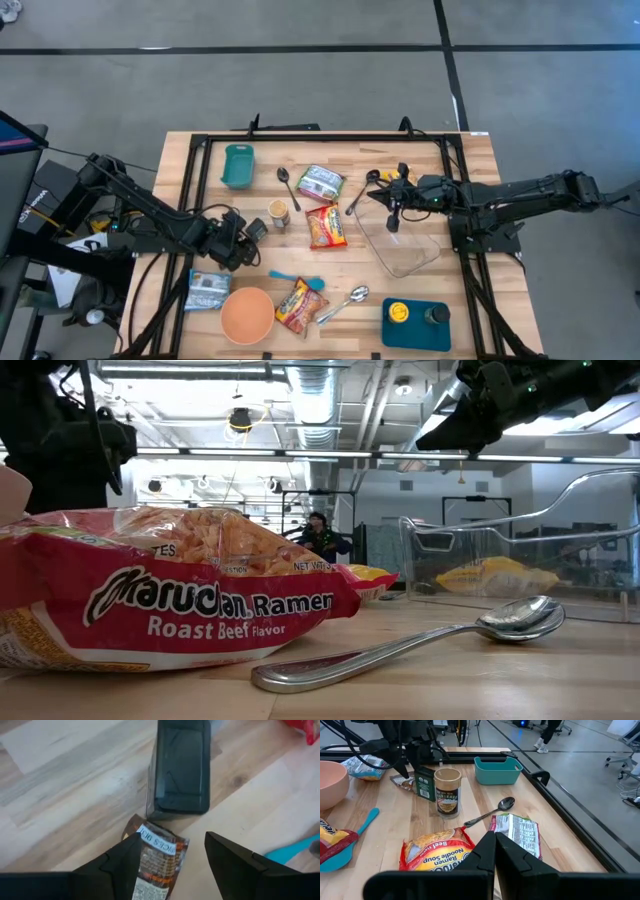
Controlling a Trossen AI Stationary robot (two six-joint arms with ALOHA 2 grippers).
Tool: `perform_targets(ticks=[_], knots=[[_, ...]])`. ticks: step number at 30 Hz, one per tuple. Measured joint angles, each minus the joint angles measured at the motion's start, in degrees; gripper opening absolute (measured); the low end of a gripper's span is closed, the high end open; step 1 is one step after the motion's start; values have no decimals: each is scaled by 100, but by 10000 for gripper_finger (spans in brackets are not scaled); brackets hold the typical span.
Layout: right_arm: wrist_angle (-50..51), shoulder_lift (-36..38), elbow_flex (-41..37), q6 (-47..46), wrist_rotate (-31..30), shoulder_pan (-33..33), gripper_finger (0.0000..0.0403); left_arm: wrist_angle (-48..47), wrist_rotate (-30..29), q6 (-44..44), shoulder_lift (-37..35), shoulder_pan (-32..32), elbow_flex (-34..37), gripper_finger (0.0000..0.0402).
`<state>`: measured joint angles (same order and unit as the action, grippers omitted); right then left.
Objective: Pick & Place Food Item
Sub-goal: Put the black spice can into the blue bin
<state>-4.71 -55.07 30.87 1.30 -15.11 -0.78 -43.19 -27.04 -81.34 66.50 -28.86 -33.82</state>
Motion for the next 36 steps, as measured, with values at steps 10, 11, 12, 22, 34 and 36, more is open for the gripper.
perform_targets(ticks=[10,11,12,22,34,36], knots=[[0,0,0,2,0,0,1,287,-298,8,416,0,-2,203],[0,0,0,3,0,0,1,289,-300,8,515,0,-2,202],[1,0,0,4,0,0,1,313,-300,7,620,0,-2,201],[2,0,0,17,0,0,1,491,-804,5,1124,0,-2,191],[2,0,0,15,2,0,1,695,-1201,132,1091,0,-2,185],[2,0,0,15,2,0,1,791,-1241,184,1091,0,-2,183]])
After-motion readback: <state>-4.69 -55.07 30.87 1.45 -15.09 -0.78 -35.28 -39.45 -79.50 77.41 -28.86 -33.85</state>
